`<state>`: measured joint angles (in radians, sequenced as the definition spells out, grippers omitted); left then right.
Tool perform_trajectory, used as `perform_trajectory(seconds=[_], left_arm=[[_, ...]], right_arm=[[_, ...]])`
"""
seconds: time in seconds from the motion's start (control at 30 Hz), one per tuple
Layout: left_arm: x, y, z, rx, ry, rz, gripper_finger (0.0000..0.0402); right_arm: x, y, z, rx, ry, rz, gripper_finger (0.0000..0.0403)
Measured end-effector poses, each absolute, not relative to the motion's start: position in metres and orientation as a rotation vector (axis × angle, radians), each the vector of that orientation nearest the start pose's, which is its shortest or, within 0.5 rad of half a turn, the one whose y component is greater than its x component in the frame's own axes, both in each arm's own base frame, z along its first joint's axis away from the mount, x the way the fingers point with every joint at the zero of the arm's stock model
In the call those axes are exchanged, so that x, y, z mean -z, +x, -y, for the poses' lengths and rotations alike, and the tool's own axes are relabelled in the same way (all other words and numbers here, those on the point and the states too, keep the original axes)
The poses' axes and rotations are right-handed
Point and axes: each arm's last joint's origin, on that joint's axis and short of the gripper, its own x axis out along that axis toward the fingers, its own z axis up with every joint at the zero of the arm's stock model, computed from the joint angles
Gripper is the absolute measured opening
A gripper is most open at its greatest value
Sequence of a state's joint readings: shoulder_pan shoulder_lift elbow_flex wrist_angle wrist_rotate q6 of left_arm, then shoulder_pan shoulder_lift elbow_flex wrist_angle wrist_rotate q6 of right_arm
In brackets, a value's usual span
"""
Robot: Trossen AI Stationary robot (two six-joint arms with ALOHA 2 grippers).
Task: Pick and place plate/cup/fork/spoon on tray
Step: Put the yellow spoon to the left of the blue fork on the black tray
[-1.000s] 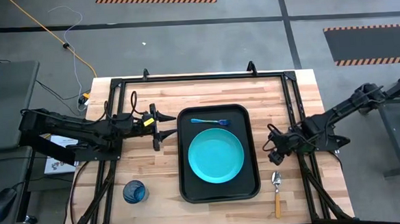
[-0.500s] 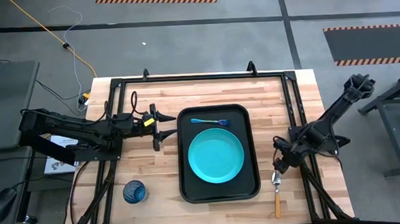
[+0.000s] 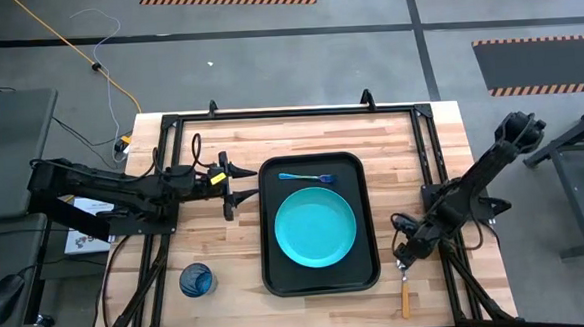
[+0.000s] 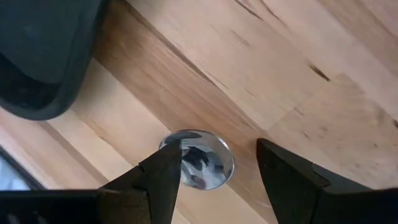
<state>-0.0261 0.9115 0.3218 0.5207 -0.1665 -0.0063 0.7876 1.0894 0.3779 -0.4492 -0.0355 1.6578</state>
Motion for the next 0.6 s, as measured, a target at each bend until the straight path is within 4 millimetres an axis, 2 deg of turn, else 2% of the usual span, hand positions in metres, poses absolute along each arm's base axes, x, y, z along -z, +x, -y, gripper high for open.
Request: perform_trajectory(seconds=[0.4, 0.5, 0.6], left_arm=[[-0.2191, 0.1914, 0.0002, -0.14, 0.003, -0.069, 0.0223], [-0.2191, 0.1914, 0.0002, -0.14, 0.003, -0.069, 0.0223], [-0.2191, 0.1914, 0.0002, -0.14, 0.003, -0.069, 0.0223]], right_arm=[[-0.1313, 0.114, -0.1163, 0.327, 0.933, -1.35, 0.0193], [-0.1308, 0.1133, -0.1156, 0.325, 0.912, -1.357, 0.0162], [-0.13, 0.1118, -0.1144, 0.337, 0.899, -1.376, 0.0109]])
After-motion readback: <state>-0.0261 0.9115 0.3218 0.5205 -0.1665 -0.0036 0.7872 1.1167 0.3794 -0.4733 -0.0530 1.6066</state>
